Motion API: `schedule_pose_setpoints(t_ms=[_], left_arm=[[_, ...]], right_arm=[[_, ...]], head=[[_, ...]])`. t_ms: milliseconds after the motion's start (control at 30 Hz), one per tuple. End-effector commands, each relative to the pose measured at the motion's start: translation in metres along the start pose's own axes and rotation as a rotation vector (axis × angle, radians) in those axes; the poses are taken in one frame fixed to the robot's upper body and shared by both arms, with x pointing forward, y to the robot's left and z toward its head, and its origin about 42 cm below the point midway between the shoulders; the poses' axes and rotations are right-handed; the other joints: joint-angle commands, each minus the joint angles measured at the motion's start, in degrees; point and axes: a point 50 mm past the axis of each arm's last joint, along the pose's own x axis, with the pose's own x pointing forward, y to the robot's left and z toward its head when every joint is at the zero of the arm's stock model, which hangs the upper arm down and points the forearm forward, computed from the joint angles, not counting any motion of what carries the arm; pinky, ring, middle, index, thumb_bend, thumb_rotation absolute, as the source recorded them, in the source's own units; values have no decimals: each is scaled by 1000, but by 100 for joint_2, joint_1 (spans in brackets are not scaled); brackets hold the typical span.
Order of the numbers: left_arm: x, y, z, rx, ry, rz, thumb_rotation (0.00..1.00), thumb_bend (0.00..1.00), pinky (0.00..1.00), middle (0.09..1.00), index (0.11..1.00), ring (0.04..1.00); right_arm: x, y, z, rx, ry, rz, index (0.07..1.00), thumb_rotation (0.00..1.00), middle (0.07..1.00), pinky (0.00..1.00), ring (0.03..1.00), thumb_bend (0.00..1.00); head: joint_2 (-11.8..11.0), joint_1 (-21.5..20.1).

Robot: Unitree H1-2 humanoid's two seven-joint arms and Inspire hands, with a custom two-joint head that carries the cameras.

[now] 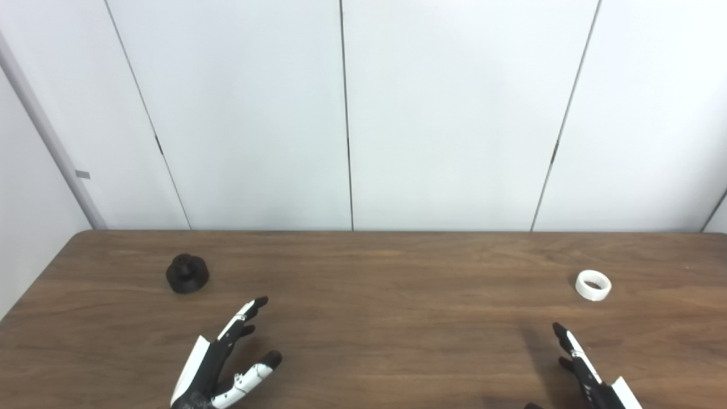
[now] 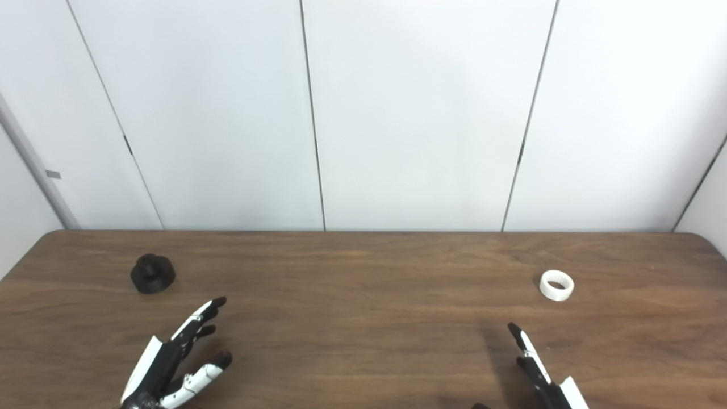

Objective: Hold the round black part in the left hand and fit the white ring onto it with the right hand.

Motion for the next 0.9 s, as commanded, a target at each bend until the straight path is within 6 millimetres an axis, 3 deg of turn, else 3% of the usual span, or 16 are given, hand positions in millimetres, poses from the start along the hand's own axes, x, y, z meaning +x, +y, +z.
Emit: schedule_pose_setpoints(t_ms=[0,233,467,667,767,867], left_arm=[[-18,-13,-10,-40,38,12,618,738,894,972,922,959],[-16,1,13,-28,-54,114,477,786,941,976,906,978],[-21,45,40,161,-171,268,483,826,908,968,882,969],[-23,73,55,475,-115,399,507,796,907,956,858,979],[-20,82,64,556,-103,449,454,818,986,967,860,997],[-15,90,68,567,-78,484,456,851,999,983,872,1000]], right_arm=[[-1,-4,0,-9,8,1,1000,560,1000,923,1000,588],[-2,-11,-4,-16,17,0,1000,522,1000,923,1000,545],[-1,-18,-8,-20,25,9,1000,482,1000,941,1000,484],[-1,-24,-12,-17,46,15,1000,503,1000,948,1000,477],[0,-28,-16,-14,54,15,1000,563,1000,980,1000,503],[1,-29,-18,0,56,17,1000,585,1000,990,1000,505]], head=[[16,49],[4,443],[-12,746],[-39,1226],[-67,1445],[-118,1608]])
